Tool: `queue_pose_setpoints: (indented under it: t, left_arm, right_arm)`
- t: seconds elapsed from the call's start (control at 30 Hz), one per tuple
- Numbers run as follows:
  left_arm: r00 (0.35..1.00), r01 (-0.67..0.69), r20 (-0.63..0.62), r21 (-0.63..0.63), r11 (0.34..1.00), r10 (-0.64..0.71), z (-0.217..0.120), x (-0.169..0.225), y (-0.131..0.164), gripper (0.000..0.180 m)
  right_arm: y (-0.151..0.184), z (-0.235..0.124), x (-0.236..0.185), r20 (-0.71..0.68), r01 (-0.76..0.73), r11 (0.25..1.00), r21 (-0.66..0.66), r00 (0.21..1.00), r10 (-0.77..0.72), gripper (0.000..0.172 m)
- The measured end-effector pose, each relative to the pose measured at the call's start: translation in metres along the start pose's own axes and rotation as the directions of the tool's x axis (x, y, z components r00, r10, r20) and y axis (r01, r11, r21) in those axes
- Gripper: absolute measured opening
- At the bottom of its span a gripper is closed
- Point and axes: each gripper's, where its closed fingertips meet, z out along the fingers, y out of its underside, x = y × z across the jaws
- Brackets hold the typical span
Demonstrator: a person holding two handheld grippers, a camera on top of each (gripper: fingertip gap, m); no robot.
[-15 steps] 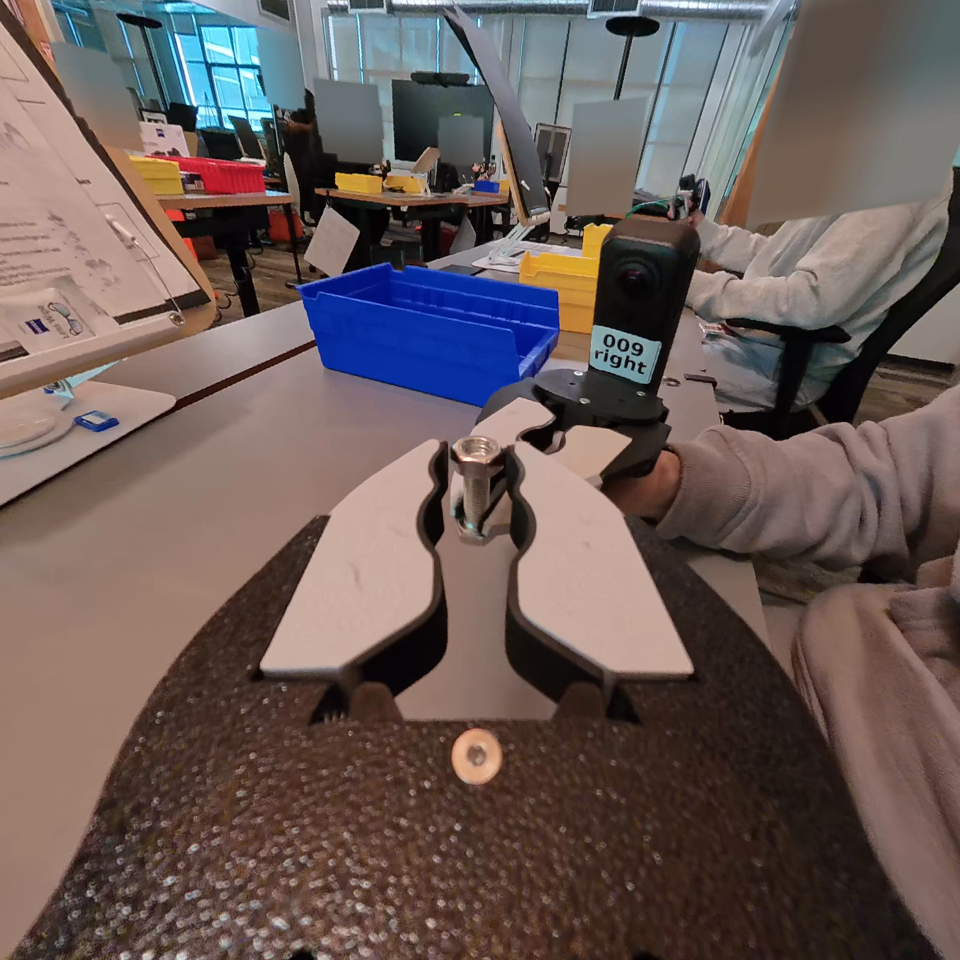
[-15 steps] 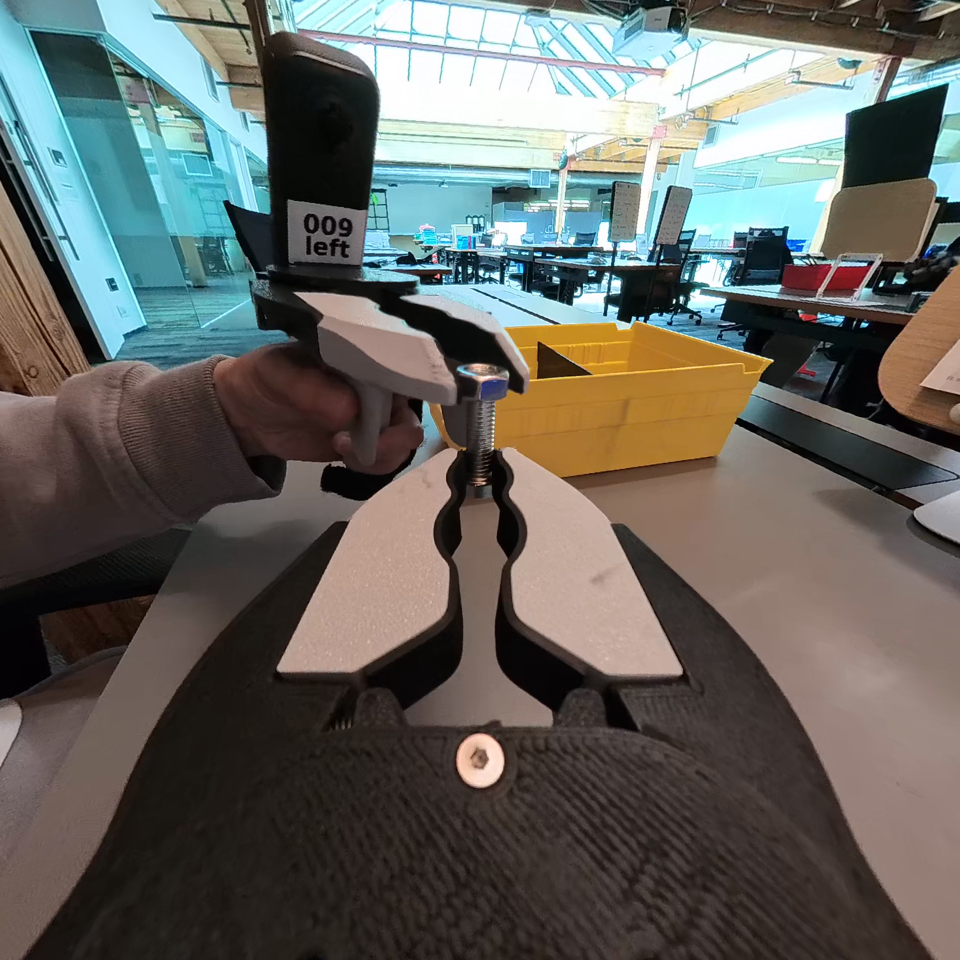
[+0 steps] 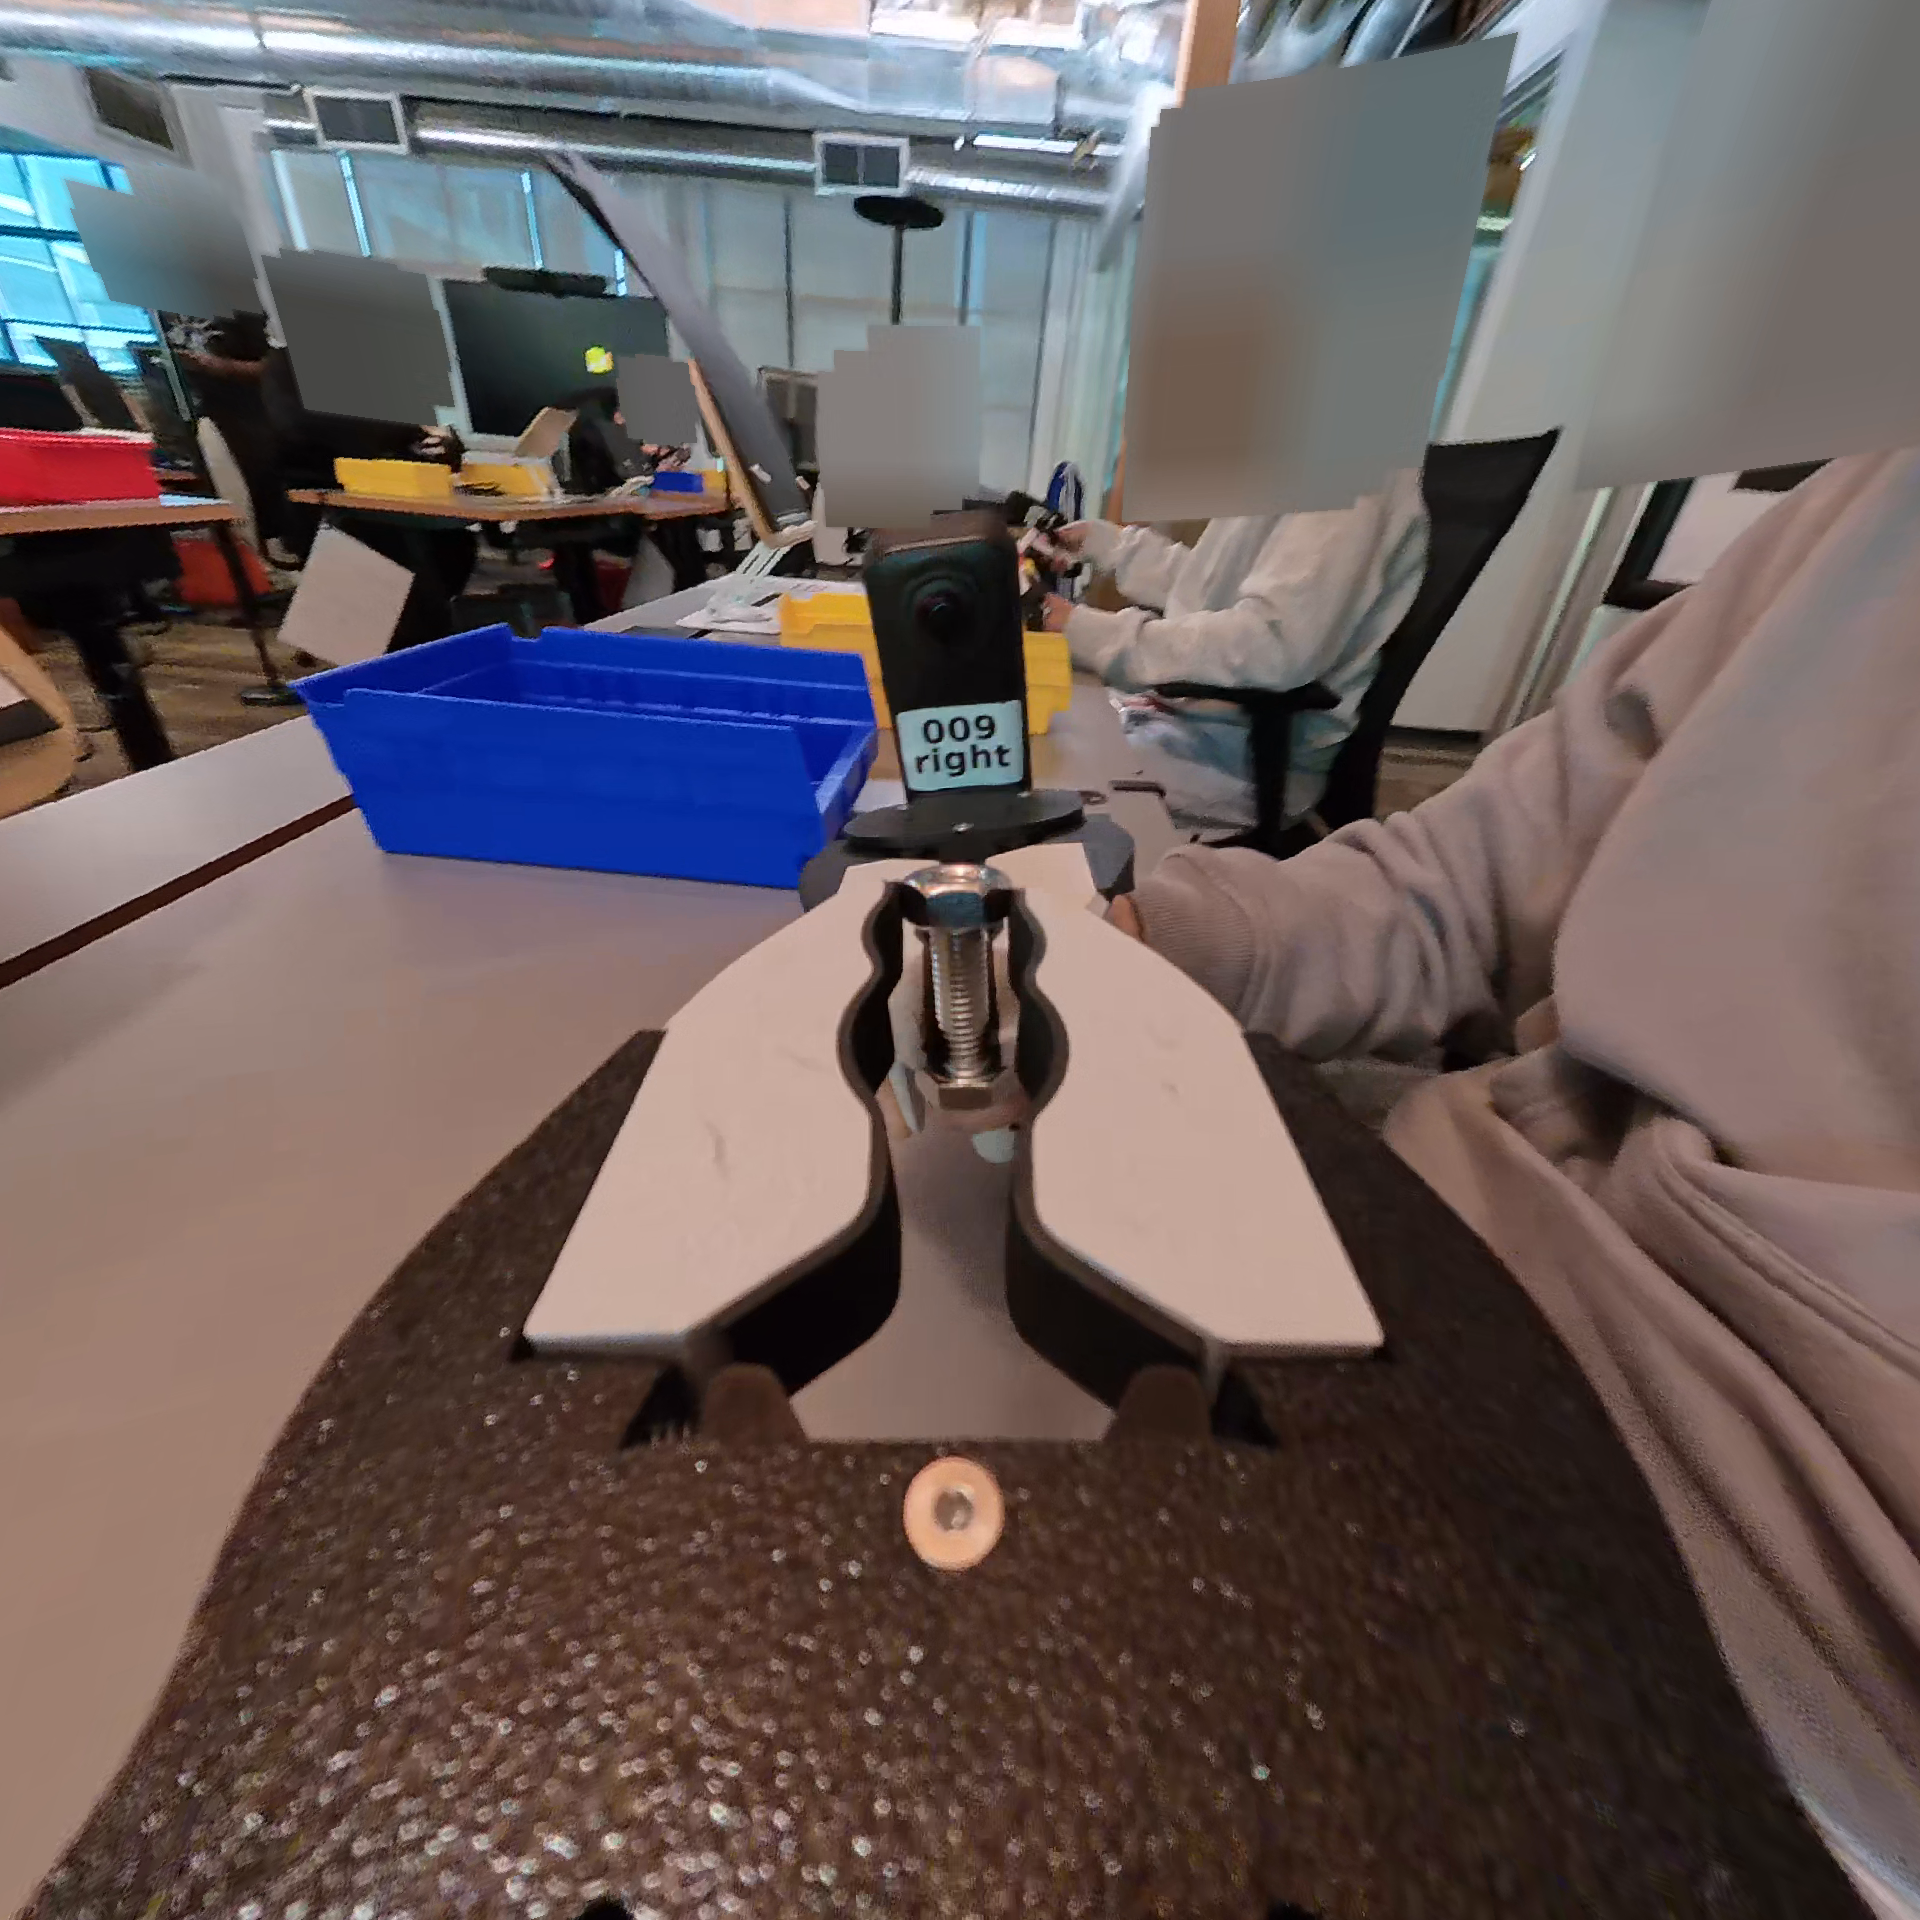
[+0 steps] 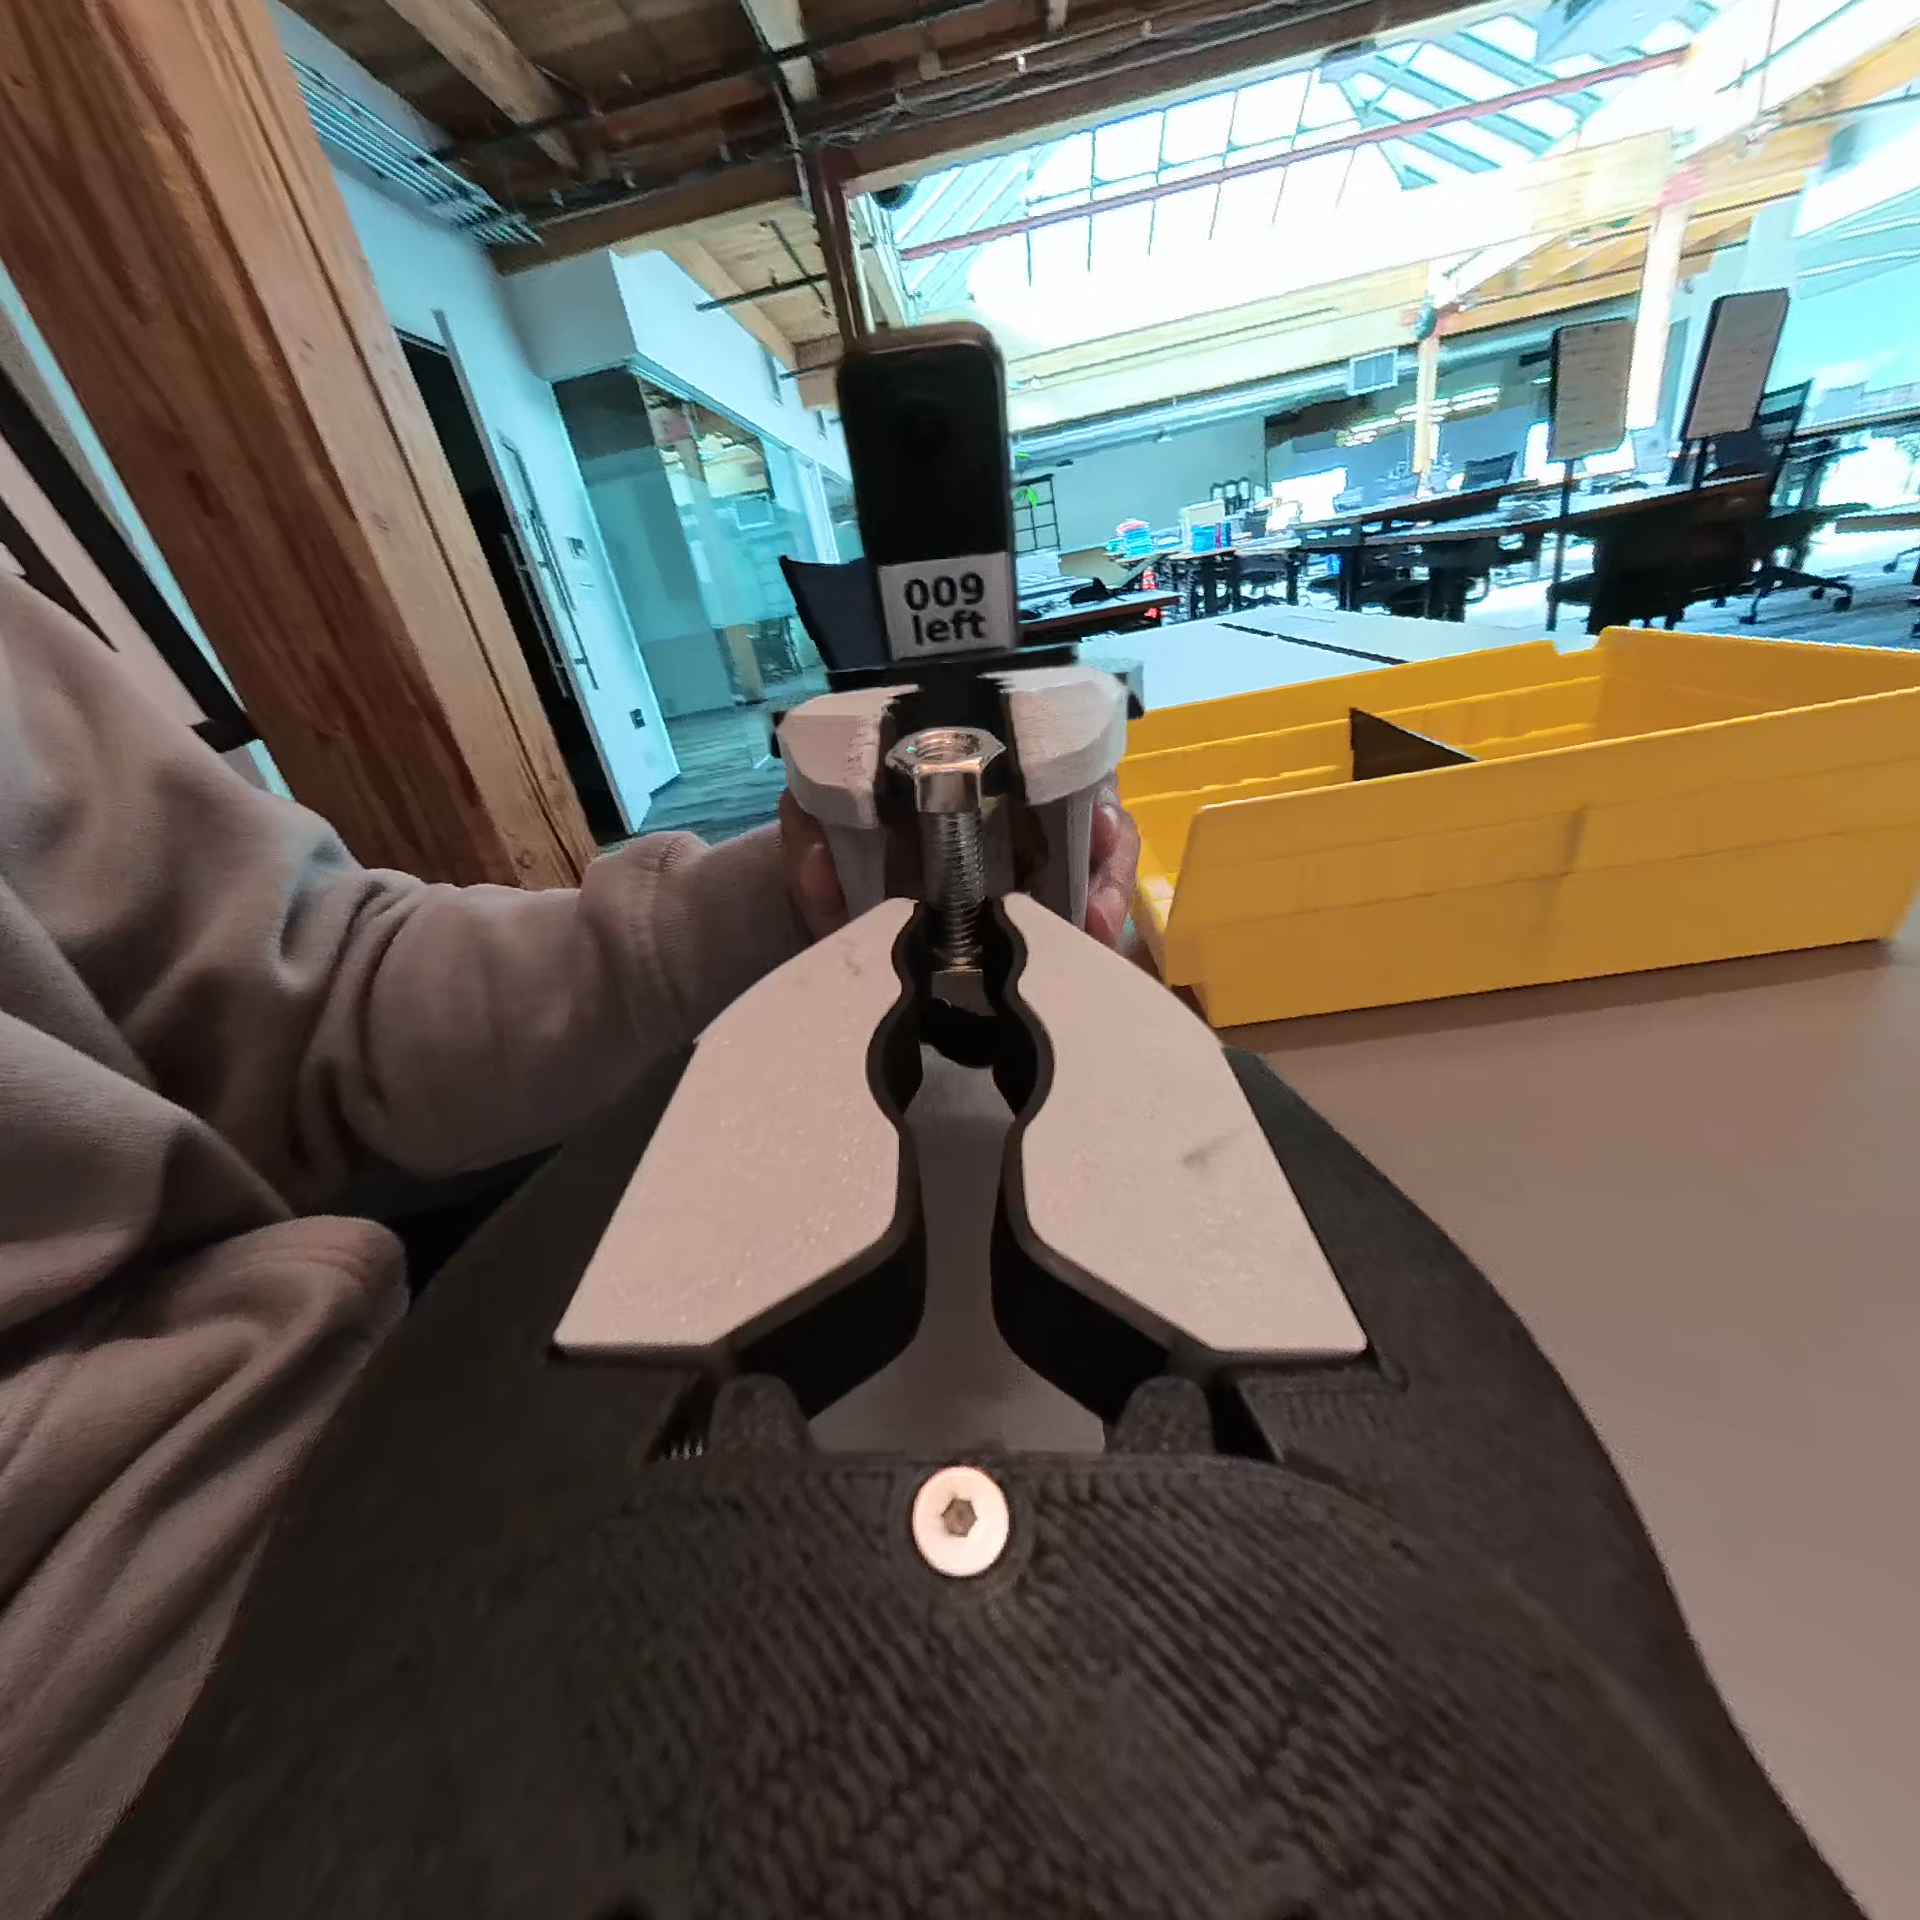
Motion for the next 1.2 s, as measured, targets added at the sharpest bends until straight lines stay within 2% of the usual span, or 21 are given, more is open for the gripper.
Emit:
queue_pose_setpoints:
  t: [0.23, 0.33, 0.43, 0.57, 0.7, 1.03, 1.13, 1.2]
  left_arm:
    - [0.991, 0.129, -0.056, 0.105, 0.986, -0.124, -0.002, -0.003, -0.004, 0.018]
    - [0.989, 0.144, 0.003, 0.146, 0.979, -0.146, 0.000, -0.010, -0.003, 0.018]
    - [0.985, 0.141, 0.078, 0.173, 0.975, -0.156, 0.002, -0.019, -0.004, 0.018]
    - [0.979, 0.120, 0.134, 0.212, 0.970, -0.151, 0.000, -0.025, -0.011, 0.018]
    - [0.981, 0.090, 0.150, 0.216, 0.972, -0.125, -0.001, -0.025, -0.014, 0.017]
    - [0.977, 0.012, 0.208, 0.167, 0.986, -0.048, 0.005, -0.023, -0.005, 0.017]
    - [0.977, -0.001, 0.210, 0.150, 0.989, -0.031, 0.008, -0.021, -0.003, 0.018]
    - [0.976, -0.003, 0.218, 0.148, 0.989, -0.030, 0.008, -0.022, -0.002, 0.018]
  right_arm:
    - [-0.004, -0.002, 0.001, -0.001, -0.001, 1.000, 0.028, 1.000, 0.001, 0.009]
    - [-0.004, -0.004, 0.008, -0.044, 0.022, 0.999, 0.039, 0.999, -0.021, 0.009]
    - [-0.007, -0.006, 0.015, -0.123, 0.107, 0.993, 0.048, 0.987, -0.101, 0.010]
    - [-0.008, -0.007, 0.020, -0.199, 0.186, 0.982, 0.041, 0.964, -0.175, 0.023]
    - [-0.004, -0.005, 0.025, -0.236, 0.196, 0.981, 0.003, 0.953, -0.190, 0.028]
    - [-0.008, -0.006, 0.026, -0.271, 0.224, 0.974, 0.021, 0.939, -0.210, 0.024]
    - [-0.009, -0.006, 0.023, -0.256, 0.226, 0.974, 0.021, 0.943, -0.213, 0.010]
    - [-0.009, -0.006, 0.025, -0.262, 0.211, 0.978, 0.001, 0.943, -0.203, 0.009]
